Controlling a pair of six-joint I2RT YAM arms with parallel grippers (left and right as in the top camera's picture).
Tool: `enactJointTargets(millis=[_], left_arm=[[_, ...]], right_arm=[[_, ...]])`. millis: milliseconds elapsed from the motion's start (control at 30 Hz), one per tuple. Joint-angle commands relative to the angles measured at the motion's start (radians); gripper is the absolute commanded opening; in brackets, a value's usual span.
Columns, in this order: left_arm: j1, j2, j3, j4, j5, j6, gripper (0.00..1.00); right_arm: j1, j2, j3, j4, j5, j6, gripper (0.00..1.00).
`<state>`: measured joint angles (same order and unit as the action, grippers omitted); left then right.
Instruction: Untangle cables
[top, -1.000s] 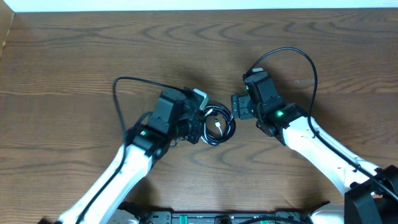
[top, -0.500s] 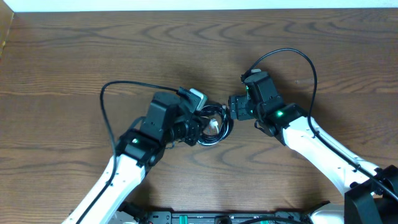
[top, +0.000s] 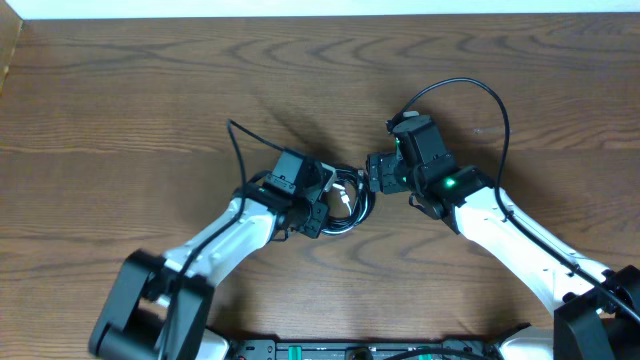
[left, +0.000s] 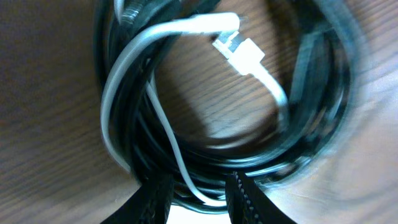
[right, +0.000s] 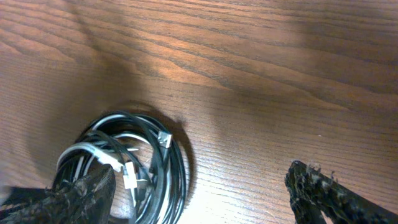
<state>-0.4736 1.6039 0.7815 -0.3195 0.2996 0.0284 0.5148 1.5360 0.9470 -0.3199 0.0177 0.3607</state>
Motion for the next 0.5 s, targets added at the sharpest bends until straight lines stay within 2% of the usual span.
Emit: enactJointTargets(millis=[0,133,267,300,433,467], left_arm=[[-0.002,0.05,0.022,0.019,-0.026,0.024,0.33],[-0.002,0.08,0.022,0.056,-0.029,0.024,0.32],[-0.002,0.08,0.022,0.077,-0.029,0.024,0.1],[-0.002,0.08,0.022,0.079,-0.029,0.024,0.09],[-0.002,0.079,0.022,0.079,-0.029,0.023,0.12],[-0.002,0.079,0.022,0.08,-0.029,0.023,0.21]], right_arm=[[-0.003,-0.006,0.01,0.003,-0.002,0.013,0.85],[-0.003,-0.004,0.01,0.003,-0.002,0.013,0.86],[-0.003,-0.004,0.01,0.003,-0.002,0.013,0.86],[-0.003,-0.004,0.01,0.003,-0.002,0.013,0.86],[-0.003,-0.004,0.01,0.003,-0.002,0.013,0.85],[-0.003,-0.004,0.01,0.003,-0.002,0.013,0.86]])
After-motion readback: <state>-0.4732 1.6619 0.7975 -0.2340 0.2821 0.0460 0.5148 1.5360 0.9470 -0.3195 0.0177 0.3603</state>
